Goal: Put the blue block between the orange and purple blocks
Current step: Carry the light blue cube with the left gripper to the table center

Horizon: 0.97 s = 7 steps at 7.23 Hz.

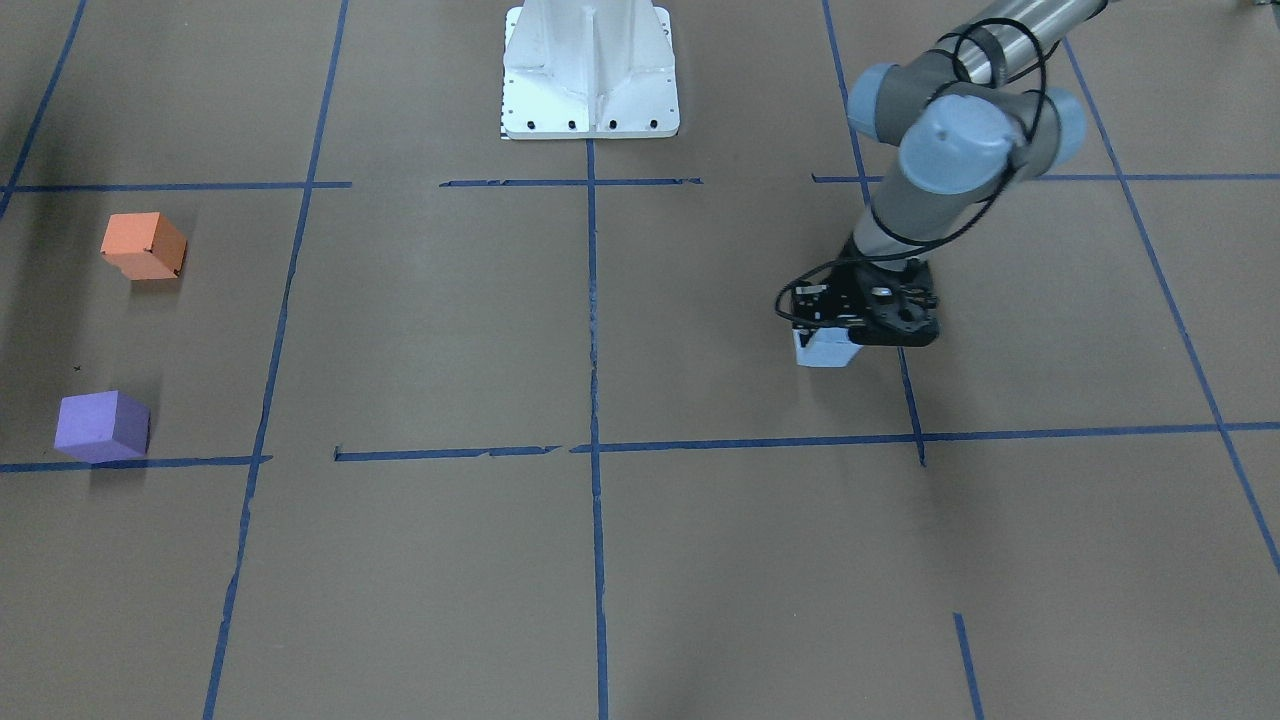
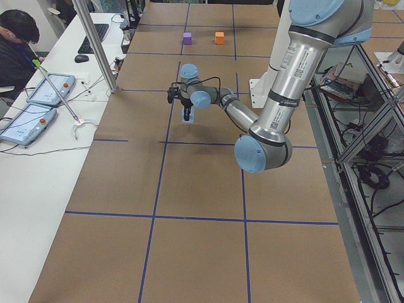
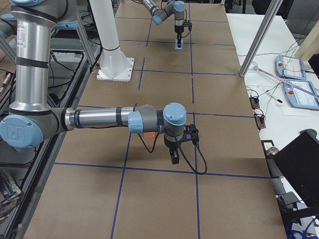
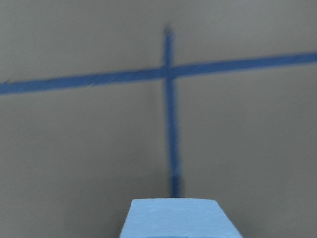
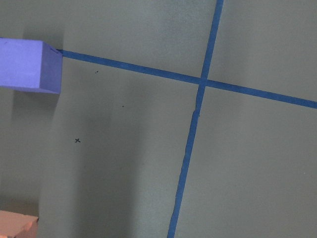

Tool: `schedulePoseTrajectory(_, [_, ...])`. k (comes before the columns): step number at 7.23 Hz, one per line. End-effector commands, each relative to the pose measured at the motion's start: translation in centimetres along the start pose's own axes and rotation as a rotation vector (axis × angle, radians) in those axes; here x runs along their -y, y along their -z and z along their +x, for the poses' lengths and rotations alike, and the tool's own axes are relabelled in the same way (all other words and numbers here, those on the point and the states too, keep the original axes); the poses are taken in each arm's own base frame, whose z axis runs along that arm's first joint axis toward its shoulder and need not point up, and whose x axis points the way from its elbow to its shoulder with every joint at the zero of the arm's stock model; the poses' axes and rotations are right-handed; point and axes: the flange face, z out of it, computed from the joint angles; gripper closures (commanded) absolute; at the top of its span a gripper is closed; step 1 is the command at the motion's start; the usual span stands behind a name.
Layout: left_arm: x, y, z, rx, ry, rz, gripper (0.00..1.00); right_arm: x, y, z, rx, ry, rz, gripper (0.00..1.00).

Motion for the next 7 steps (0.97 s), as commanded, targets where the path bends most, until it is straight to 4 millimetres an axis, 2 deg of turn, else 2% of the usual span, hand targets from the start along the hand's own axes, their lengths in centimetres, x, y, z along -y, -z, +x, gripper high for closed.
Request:
schedulePoseTrajectory(1, [-3.4,-2.6,15.2,0.001,0.067,-0.013,0.82,0.0,0.0,0.0,-0.001,0.001,0.000,0.00])
schedulePoseTrajectory(2, [-3.8,-3.6,21.2,0.007,0.081,0.016,0.82,0.0,-0.1,0.0,-0.001,0.000,-0.001,0.00])
schedulePoseTrajectory(3, [-4.5,-4.8,23.3,0.019,0.075,0.000,0.75,0.0,-0.1,0.1,-0.001,-0.002,-0.002,0.00])
schedulePoseTrajectory(4, [-5.9,-5.8,23.6,0.026,0.063,-0.014,0.47,-0.1,-0.3,0.3,0.000,-0.006,-0.007,0.00])
schedulePoseTrajectory(5, [-5.8,-6.1,23.2,0.037,0.059,0.002,0.16,-0.1,-0.3,0.3,0.000,-0.007,-0.006,0.00])
schedulePoseTrajectory(6, [-5.4,-6.3,22.9,0.057,0.060,0.036,0.00,-0.1,-0.3,0.3,0.000,-0.006,-0.007,0.00])
schedulePoseTrajectory(7, [-5.4,-6.3,22.9,0.064,0.063,0.043,0.00,0.0,-0.2,0.3,0.001,-0.006,-0.004,0.00])
